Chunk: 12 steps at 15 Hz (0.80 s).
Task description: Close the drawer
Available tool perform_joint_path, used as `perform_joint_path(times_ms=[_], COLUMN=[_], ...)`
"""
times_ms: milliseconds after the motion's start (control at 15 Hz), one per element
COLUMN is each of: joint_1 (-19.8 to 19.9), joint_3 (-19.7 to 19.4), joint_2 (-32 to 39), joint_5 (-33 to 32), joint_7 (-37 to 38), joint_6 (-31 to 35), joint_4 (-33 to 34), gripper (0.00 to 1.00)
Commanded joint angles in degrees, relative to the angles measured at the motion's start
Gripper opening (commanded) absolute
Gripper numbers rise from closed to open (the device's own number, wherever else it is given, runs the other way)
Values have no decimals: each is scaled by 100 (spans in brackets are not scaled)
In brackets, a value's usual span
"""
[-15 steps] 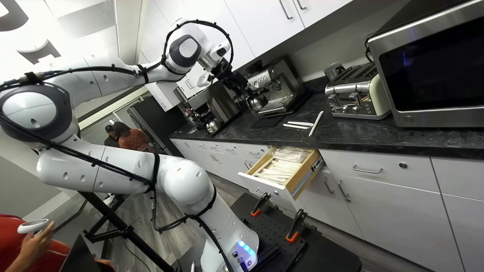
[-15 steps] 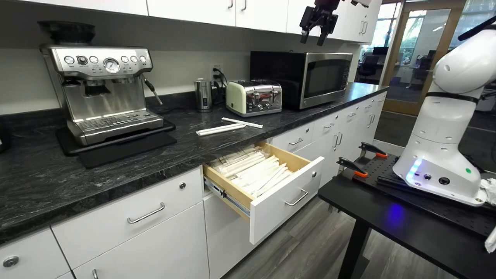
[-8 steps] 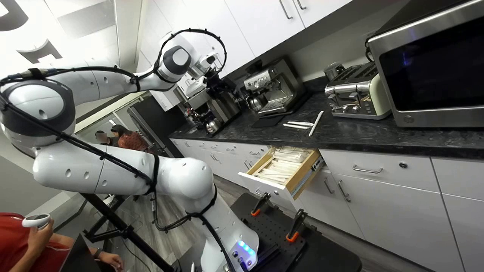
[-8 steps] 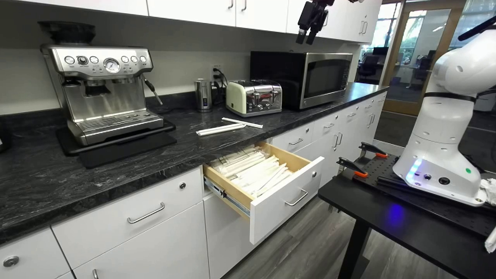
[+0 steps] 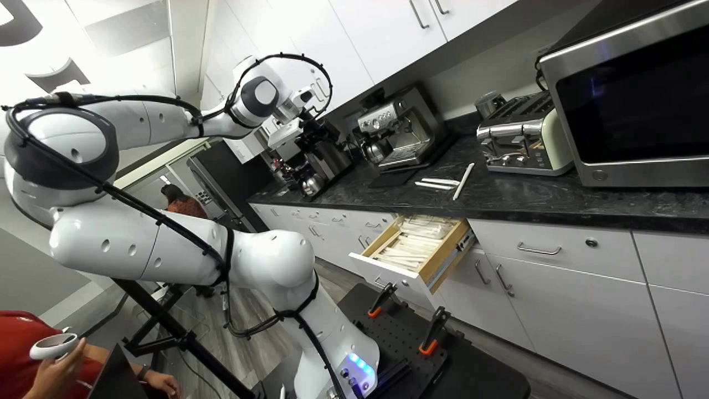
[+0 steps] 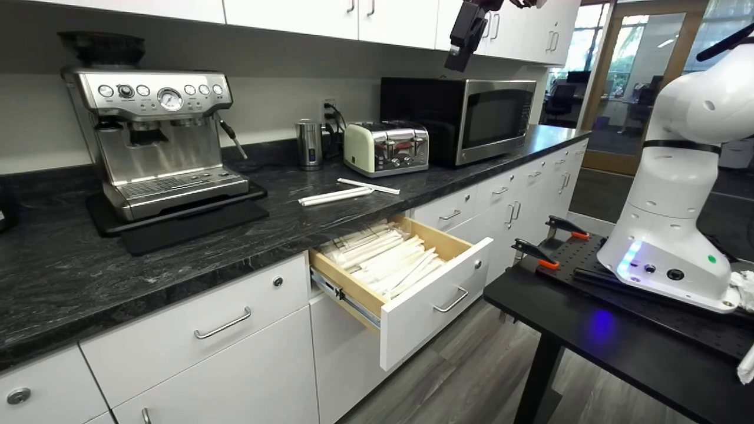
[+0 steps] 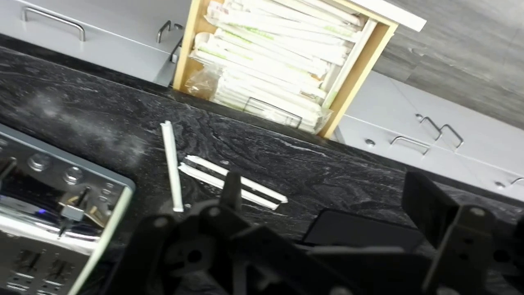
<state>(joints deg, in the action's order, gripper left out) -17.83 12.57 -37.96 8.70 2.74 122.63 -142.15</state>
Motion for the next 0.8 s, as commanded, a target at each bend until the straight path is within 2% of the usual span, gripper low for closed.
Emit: perform_joint_path(times_ms=[0,267,467,733], joint_1=[543,381,405,449], joint_3=[-169,-530,-529,-484], joint_2=[-193,-116,-124,-57], joint_5=[-591,-583,-644,-633], joint_7=[-115,-954,-1096,-935], joint_6=[-194,19,-22,-107], joint_4=[-164,-734,-988,-930], gripper=[100,100,100,100])
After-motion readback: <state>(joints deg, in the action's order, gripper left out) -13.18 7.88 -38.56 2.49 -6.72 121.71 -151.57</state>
